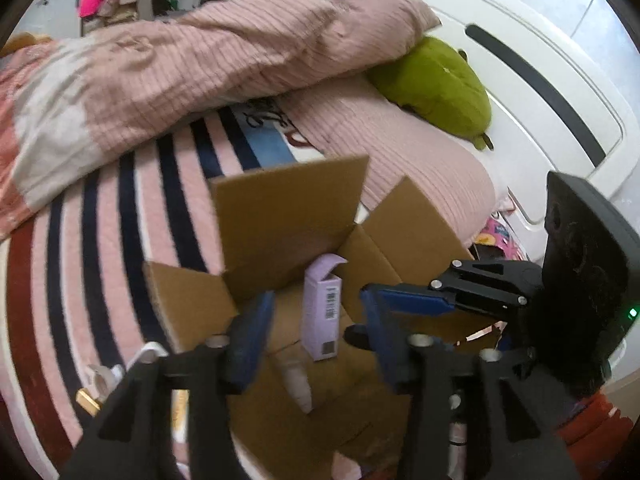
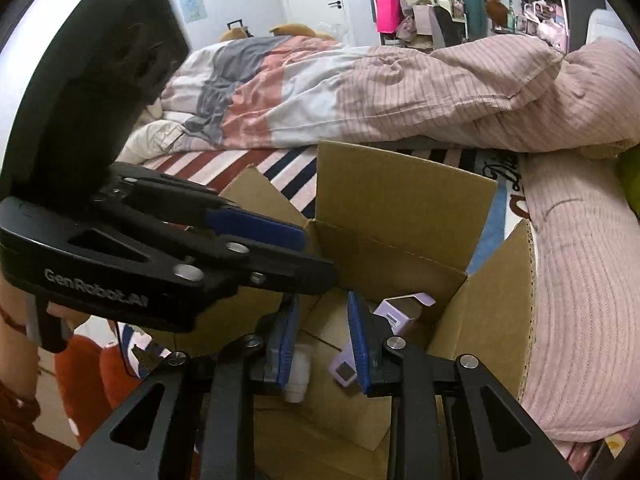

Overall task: Organize rigid objects
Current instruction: 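Carry the white tube into the cardboard box and release it, then return the right gripper and grasp the white contact-lens case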

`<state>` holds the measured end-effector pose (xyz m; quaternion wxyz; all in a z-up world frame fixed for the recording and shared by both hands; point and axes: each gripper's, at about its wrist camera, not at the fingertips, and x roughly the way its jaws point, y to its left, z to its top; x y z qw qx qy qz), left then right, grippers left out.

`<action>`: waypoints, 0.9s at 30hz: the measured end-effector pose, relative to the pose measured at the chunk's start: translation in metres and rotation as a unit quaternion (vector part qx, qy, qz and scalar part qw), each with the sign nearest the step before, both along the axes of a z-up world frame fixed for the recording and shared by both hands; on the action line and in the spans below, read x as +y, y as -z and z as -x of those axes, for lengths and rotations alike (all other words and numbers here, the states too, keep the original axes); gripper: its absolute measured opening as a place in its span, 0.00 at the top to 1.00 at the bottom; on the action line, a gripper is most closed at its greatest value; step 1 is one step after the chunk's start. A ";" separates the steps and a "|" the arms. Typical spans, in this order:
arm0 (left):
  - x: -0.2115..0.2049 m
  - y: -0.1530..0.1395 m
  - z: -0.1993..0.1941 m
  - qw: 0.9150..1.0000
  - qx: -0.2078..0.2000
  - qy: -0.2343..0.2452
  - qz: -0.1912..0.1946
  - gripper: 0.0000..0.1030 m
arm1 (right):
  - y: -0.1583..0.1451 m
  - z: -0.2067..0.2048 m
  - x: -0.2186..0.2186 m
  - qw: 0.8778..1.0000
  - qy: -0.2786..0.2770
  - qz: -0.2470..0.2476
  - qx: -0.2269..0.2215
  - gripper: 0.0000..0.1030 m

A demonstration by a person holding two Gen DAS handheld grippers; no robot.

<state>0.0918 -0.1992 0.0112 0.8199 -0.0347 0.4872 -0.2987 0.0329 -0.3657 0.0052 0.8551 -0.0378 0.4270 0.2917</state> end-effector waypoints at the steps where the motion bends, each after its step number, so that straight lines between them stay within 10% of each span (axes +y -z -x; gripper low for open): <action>1: 0.006 -0.003 0.002 1.000 -0.005 -0.005 0.001 0.46 | 0.000 0.000 0.000 1.000 0.002 -0.002 0.001 0.77; 16: 0.144 -0.040 0.069 0.988 -0.092 -0.124 -0.004 0.27 | -0.044 0.038 0.088 0.996 -0.068 -0.030 -0.056 0.53; 27: 0.251 0.034 0.116 0.968 -0.068 -0.239 -0.023 0.27 | 0.020 0.050 0.203 0.989 -0.149 -0.001 0.005 0.52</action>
